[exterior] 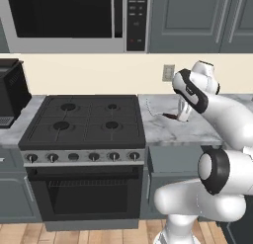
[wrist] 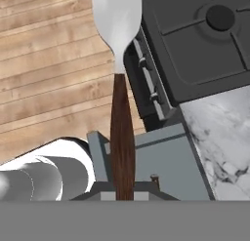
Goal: Pick up the metallic utensils from the counter and place them in the open drawer. Make sure not to pick up any wooden utensils.
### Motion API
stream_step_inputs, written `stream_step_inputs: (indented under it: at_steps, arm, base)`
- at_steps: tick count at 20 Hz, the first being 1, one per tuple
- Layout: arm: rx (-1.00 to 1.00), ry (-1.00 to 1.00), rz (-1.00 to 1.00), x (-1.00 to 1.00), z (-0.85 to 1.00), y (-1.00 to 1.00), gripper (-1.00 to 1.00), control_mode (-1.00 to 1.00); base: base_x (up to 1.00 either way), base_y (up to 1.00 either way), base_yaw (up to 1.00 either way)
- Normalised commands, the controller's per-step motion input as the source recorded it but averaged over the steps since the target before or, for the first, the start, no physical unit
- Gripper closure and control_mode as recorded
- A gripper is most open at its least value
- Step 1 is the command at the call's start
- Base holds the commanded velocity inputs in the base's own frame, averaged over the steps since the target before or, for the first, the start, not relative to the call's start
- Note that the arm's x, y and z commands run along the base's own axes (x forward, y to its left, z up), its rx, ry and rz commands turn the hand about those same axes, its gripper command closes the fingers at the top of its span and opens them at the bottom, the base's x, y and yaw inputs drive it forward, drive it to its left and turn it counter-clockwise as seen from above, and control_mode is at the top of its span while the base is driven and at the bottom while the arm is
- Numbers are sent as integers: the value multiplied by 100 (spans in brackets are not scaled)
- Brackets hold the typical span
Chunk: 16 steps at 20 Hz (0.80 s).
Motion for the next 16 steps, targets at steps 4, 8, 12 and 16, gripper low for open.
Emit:
stream_step_inputs:
  at_steps: [4,8,12,16]
  arm:
    - [-1,0,1,0,-38,-12,100,-100]
    - [0,0,0,0,-25,-14,100,-100]
    - [0,-1,2,0,-35,-33,100,-100]
    - [0,-1,8,0,-45,-42,100,-100]
  base:
    - [0,0,0]
    - [0,0,0]
    - [0,0,0]
    - [0,0,0]
